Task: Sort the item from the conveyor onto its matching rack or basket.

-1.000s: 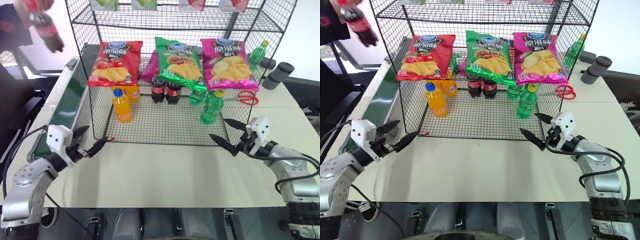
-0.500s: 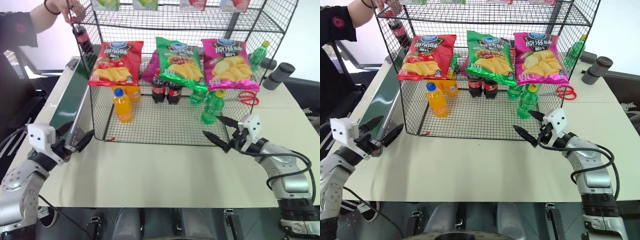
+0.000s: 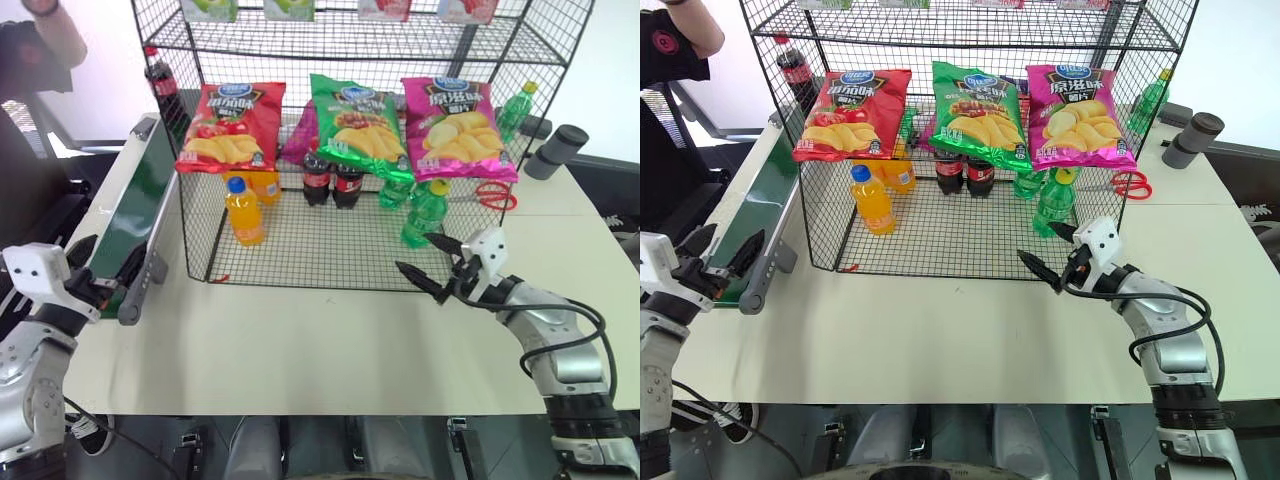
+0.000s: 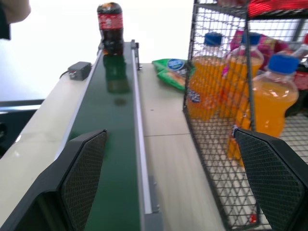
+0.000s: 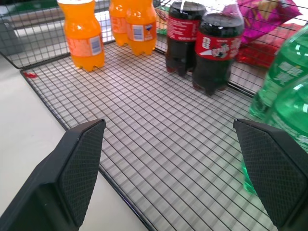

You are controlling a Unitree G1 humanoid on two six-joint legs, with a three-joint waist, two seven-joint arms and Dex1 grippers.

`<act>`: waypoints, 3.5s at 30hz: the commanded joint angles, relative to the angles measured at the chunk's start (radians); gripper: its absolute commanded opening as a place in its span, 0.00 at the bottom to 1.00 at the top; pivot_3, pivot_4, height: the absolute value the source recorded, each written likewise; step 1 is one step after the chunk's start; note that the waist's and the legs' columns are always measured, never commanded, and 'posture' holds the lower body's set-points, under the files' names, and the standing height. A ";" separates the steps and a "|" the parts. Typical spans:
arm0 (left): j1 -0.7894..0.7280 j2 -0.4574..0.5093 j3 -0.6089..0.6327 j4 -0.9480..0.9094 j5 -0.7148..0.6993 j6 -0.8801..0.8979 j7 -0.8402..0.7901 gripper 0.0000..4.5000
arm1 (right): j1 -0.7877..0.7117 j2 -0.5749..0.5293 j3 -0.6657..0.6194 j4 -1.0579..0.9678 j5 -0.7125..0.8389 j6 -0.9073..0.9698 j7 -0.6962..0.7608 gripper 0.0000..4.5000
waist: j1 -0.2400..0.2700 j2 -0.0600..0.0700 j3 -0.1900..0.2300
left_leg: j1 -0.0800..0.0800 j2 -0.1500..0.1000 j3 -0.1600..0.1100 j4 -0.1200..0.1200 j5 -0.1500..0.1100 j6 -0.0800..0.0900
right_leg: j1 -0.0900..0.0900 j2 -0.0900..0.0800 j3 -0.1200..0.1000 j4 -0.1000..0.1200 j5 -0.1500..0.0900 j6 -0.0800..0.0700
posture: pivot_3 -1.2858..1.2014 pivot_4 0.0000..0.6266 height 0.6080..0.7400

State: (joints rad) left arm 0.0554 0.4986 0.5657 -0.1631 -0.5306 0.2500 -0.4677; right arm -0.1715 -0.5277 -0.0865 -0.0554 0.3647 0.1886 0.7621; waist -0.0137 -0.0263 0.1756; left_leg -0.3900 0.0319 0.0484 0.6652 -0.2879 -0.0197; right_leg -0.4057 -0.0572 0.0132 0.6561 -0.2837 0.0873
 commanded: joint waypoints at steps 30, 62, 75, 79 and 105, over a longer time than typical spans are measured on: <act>-0.149 -0.077 -0.088 0.213 0.198 -0.196 0.169 1.00 | -0.053 0.146 0.131 -0.133 0.015 0.025 -0.019 0.98 | 0.000 -0.001 -0.001 | 0.000 0.000 0.000 0.000 0.000 0.000 | -0.001 -0.001 0.000 0.001 0.000 0.000 | 0.52 0.24 1.00; -0.183 -0.075 -0.100 0.280 0.218 -0.263 0.202 1.00 | -0.034 0.167 0.156 -0.110 -0.011 -0.014 -0.003 0.98 | 0.000 -0.002 -0.001 | 0.000 0.000 0.000 0.000 0.000 0.000 | -0.001 -0.001 -0.001 0.001 0.000 0.000 | 0.52 0.24 1.00; -0.216 -0.073 -0.084 0.326 0.242 -0.292 0.267 1.00 | -0.046 0.181 0.153 -0.100 -0.020 -0.018 -0.007 0.98 | 0.000 -0.002 -0.001 | 0.000 0.000 0.000 0.000 0.000 0.000 | -0.001 -0.001 -0.001 0.001 0.000 0.000 | 0.52 0.24 1.00; -0.214 -0.074 -0.082 0.337 0.245 -0.299 0.281 1.00 | -0.046 0.185 0.158 -0.104 -0.014 -0.016 -0.001 0.98 | -0.001 -0.002 -0.001 | 0.000 0.000 0.000 0.000 0.000 0.000 | -0.001 -0.001 -0.001 0.001 0.000 0.000 | 0.52 0.24 1.00; -0.206 -0.073 -0.069 0.357 0.236 -0.327 0.329 1.00 | -0.035 0.175 0.250 -0.201 0.041 0.055 0.096 0.98 | 0.000 -0.002 -0.001 | 0.000 0.000 0.000 0.000 0.000 0.000 | -0.001 -0.002 -0.001 0.001 0.000 0.000 | 0.52 0.24 1.00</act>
State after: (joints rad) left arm -0.1506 0.4106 0.4664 0.2157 -0.2925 -0.0539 -0.1456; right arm -0.2044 -0.3562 0.1616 -0.2321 0.4031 0.2569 0.8592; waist -0.0141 -0.0286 0.1741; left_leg -0.3902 0.0316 0.0480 0.6653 -0.2880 -0.0199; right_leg -0.4066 -0.0595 0.0119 0.6574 -0.2836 0.0874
